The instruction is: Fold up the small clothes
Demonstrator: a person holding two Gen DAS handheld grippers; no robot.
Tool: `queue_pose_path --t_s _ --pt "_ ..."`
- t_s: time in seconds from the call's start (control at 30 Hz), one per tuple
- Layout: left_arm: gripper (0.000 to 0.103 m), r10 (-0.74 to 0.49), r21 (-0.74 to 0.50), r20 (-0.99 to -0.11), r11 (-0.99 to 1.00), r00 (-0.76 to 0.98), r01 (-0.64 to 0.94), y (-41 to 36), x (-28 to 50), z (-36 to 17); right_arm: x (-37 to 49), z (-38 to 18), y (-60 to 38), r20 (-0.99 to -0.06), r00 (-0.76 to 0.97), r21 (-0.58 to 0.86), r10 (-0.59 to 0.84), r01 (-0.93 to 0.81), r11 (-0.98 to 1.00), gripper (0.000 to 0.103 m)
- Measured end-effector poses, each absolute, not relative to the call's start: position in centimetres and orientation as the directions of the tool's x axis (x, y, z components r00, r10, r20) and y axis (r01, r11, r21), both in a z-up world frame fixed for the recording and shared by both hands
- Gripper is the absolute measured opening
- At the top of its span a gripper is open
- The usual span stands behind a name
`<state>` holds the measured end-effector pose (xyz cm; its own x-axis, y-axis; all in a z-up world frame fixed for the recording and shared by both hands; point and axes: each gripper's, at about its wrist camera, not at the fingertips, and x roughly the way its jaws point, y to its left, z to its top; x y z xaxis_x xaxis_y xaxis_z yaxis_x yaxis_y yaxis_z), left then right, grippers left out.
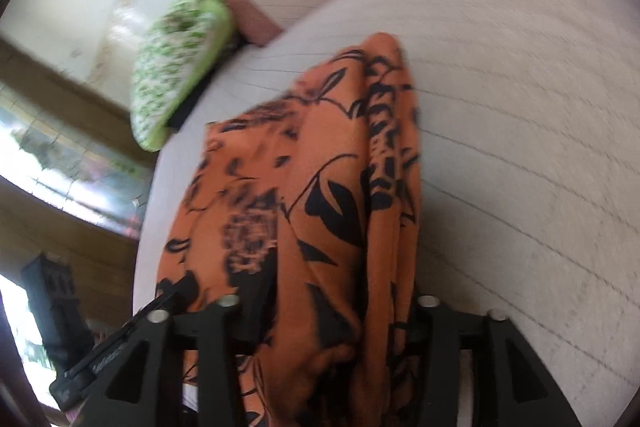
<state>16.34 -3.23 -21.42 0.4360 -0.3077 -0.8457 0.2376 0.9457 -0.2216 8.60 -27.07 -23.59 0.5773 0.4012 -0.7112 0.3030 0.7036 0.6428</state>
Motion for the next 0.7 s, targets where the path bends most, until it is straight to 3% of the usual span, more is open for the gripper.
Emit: queue_pose_path --t_s 0.2,0.33,0.4,0.47,0.57,0.7 --pt "0.069 -0.26 -0.173 -0.822 0.961 0.507 0.214 -1.9 16.3 -19.6 6.3 -20.2 -28.7 -0.723 0.616 0.587 0.313 0.309 0.748 0.06" --pt "0.074 -0.245 -0.149 -0.794 0.966 0.557 0.213 -1.0 16.3 -18.3 5.5 -16.3 -28.2 -0.681 0.661 0.572 0.316 0.211 0.792 0.06" --pt "0.074 -0.224 -0.118 -0.792 0.969 0.568 0.218 -0.8 16.2 -18.0 4.9 -14.6 -26.9 -0.652 0.662 0.578 0.369 0.119 0.808 0.054" --pt "0.074 -0.188 -0.07 -0.793 0.973 0.579 0.219 -0.7 16.1 -18.1 4.2 -13.9 -25.5 -0.652 0.636 0.57 0.413 0.052 0.82 0.041" --pt "0.074 -0.146 -0.023 -0.814 0.975 0.562 0.22 -0.3 16.2 -19.1 4.1 -15.0 -23.4 -0.682 0.572 0.565 0.456 0.016 0.825 0.038" --pt "0.077 -0.097 0.044 -0.84 0.969 0.535 0.245 -0.2 16.3 -21.0 4.7 -19.4 -22.7 -0.8 0.445 0.492 0.402 0.105 0.864 0.034"
